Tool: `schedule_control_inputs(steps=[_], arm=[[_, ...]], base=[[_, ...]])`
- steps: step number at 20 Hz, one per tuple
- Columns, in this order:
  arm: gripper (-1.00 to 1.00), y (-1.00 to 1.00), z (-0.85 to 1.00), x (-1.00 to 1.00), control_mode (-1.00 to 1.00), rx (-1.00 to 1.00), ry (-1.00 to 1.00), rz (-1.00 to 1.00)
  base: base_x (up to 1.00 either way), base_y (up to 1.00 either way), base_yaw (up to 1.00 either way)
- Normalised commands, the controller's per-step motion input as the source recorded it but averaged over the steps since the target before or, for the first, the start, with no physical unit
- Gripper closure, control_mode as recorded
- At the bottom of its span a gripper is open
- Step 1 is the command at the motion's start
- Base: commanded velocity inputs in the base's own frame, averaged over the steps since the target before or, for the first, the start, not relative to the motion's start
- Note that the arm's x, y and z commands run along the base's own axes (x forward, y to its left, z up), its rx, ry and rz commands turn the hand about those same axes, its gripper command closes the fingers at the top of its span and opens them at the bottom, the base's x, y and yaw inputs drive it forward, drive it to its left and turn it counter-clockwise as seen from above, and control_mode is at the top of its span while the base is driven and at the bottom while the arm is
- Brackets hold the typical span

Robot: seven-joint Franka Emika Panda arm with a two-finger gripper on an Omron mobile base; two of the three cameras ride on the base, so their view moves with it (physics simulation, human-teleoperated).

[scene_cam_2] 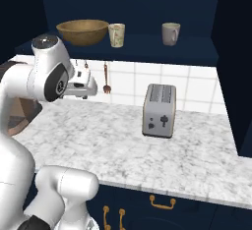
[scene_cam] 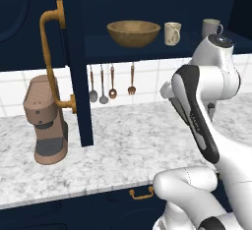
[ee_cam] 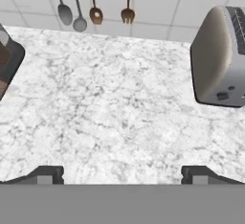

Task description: Gather all objects into one cabinet and sort the glasses and bowls to opposite sides.

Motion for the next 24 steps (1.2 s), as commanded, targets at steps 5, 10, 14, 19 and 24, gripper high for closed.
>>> schedule_control_inputs(steps=[5, 10, 14, 19, 24], arm=[[-1.00, -0.03, 0.67, -0.60, -1.00, -0.01, -0.30, 0.00], [-1.00, 0.00, 0.54, -0.65, -1.00, -0.02, -0.35, 0.00], [-1.00, -0.07, 0.34, -0.61, -1.00, 0.00, -0.18, 0.00], [-1.00, 0.00, 0.02, -0.36, -1.00, 0.00, -0.08, 0.00], [-1.00, 0.00, 0.00, -0.05, -1.00, 0.00, 0.00, 0.00]], base=[[0.00, 0.00, 0.00], [0.00, 0.00, 0.00], [0.00, 0.00, 0.00], [0.00, 0.00, 0.00], [0.00, 0.00, 0.00]])
